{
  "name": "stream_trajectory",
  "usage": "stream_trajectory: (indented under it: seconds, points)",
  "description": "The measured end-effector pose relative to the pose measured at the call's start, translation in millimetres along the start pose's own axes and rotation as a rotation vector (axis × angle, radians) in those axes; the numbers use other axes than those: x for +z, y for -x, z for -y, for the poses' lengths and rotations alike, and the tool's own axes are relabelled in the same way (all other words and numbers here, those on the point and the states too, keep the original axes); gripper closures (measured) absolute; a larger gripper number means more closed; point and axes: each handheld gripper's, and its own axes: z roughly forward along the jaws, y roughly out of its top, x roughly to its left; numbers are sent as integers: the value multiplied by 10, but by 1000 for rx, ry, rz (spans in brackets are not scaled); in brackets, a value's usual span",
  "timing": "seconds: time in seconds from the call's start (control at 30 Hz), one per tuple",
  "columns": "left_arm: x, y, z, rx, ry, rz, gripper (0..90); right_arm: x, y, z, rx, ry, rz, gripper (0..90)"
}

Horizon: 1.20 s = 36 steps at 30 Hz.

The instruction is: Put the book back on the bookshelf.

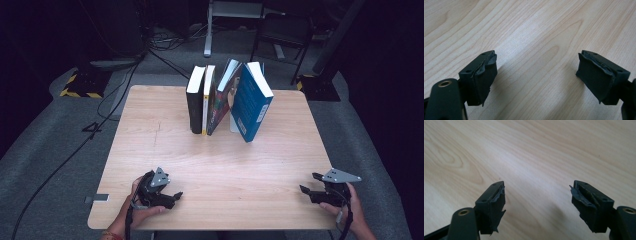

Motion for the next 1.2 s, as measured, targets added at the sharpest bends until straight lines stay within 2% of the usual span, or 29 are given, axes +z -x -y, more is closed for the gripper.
stream_trajectory:
  seconds: [0.07, 0.1, 0.2, 0.3, 1.2]
  points:
    - [-1, 0, 0, 0, -1, 0, 163, -2, 9, 42, 10, -11, -7, 273]
    - [-1, 0, 0, 0, 0, 0, 162, -18, 40, 128, 43, -12, -31, 271]
    - [0, 0, 0, -1, 0, 0, 162, -53, 59, 175, 58, -6, -34, 271]
    - [-2, 1, 2, -1, -1, -1, 162, -99, 57, 264, 65, 27, -42, 261]
    - [0, -1, 1, 2, -1, 4, 159, -96, 46, 267, 76, 26, -29, 248]
